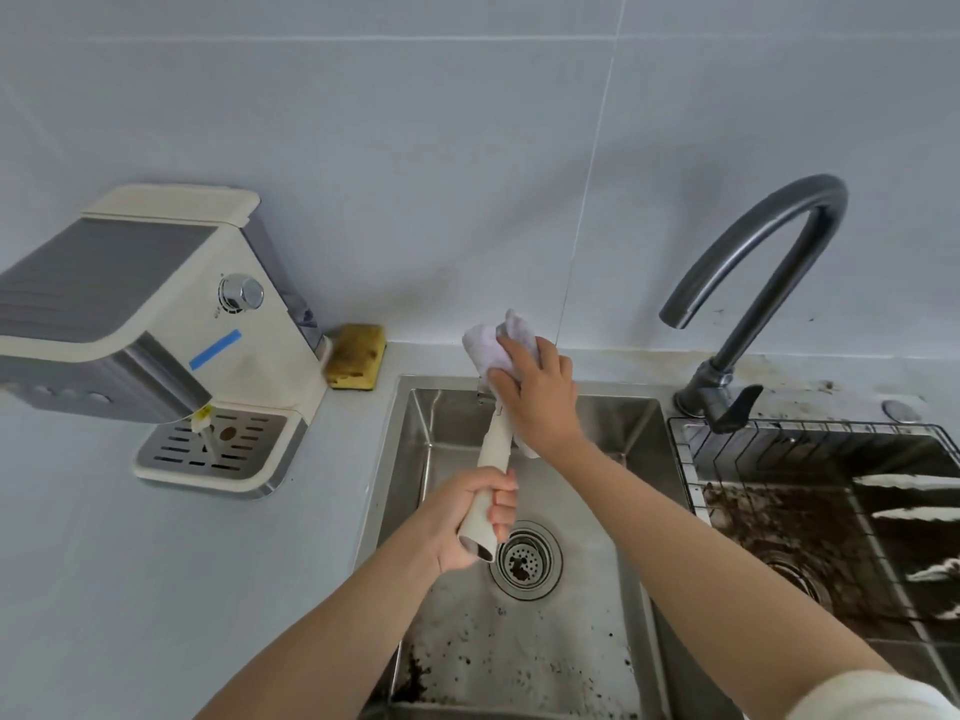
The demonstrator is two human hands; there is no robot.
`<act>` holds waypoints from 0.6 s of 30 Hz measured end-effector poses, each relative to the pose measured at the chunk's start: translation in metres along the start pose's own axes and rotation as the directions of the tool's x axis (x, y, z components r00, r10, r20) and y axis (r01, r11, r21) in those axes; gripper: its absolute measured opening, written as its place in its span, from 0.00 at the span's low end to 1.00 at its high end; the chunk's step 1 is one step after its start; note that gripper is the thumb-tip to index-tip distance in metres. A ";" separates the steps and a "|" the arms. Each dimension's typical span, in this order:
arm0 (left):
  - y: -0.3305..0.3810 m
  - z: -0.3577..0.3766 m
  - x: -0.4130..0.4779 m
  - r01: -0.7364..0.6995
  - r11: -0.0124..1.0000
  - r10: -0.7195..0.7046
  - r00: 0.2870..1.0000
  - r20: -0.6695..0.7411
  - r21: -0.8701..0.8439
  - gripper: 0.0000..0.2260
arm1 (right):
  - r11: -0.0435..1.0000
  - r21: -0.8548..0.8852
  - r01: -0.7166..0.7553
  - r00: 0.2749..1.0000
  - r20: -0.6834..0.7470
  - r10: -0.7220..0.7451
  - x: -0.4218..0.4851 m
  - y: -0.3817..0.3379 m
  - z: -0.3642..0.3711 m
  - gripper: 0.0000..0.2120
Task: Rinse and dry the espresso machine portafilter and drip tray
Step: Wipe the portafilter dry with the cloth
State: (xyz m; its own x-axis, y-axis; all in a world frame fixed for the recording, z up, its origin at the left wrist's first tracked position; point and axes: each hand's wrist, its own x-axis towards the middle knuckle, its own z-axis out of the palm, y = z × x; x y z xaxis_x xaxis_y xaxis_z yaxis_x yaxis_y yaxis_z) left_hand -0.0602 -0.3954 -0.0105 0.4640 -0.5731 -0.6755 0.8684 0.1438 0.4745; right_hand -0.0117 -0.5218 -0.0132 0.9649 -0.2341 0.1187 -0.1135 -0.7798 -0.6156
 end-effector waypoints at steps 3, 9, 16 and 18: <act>-0.005 0.002 -0.004 -0.022 0.996 0.024 1.000 -0.014 0.087 0.10 | 0.973 0.174 -0.151 0.989 0.033 0.148 0.009 -0.006 -0.007 0.22; -0.010 -0.014 -0.011 -0.134 0.800 0.199 0.979 -0.048 0.584 0.09 | 0.787 0.478 -0.390 0.910 0.331 0.250 0.021 -0.006 -0.035 0.13; 0.039 -0.042 -0.023 0.069 0.075 0.366 0.926 -0.092 0.995 0.18 | 0.541 0.616 -0.573 0.783 0.606 0.141 0.017 0.022 -0.052 0.16; 0.055 -0.045 -0.028 0.137 -0.197 0.382 0.923 -0.053 0.971 0.19 | 0.604 0.564 -0.564 0.769 0.624 0.136 0.016 0.025 -0.051 0.15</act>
State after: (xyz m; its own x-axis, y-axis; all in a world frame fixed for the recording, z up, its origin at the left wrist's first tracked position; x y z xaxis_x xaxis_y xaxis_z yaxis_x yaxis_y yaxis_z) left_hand -0.0174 -0.3352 0.0090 0.7692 -0.4310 -0.4719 -0.2768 -0.8902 0.3619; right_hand -0.0113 -0.5748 0.0132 0.8746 0.0767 -0.4787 -0.4793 -0.0115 -0.8776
